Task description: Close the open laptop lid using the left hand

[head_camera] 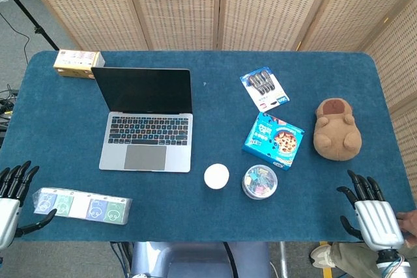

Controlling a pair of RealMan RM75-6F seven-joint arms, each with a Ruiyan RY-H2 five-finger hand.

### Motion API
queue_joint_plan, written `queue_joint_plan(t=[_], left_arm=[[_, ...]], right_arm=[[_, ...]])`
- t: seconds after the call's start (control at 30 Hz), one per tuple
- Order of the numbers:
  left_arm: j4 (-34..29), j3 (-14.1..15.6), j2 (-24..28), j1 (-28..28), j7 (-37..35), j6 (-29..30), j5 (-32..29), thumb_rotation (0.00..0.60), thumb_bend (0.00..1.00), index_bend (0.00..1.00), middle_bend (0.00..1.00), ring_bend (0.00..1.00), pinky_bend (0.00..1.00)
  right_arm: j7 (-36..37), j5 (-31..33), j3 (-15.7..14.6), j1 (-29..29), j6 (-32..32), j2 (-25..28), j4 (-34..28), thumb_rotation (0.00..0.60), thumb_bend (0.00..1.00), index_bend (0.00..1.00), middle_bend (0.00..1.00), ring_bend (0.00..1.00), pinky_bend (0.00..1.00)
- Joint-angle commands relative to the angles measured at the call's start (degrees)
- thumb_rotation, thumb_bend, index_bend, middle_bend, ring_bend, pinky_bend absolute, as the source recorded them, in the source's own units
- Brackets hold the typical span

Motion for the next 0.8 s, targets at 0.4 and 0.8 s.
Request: queue_joint_plan(t=[0.4, 0.8], left_arm=[[-3.8, -4.8, 6.0, -5.5, -1.3, -5.3, -3.7, 0.332, 0.21, 0.06, 0.00, 0.00, 0.00], [-2.4, -12.8, 10.2, -17.7, -7.3, -20.6, -13.9, 0.318, 0.21, 0.06, 0.00, 0.00, 0.00]], right_arm=[[0.5, 0.6, 0.2, 0.2, -0.4, 0.2, 0.0, 0.600, 0.35, 0.25, 0.00, 0.00, 0.00], [0.5, 0.5, 0.0, 0.4, -1.0, 0.3, -0.1, 0.600, 0.35, 0.26, 0.00, 0.00, 0.00]])
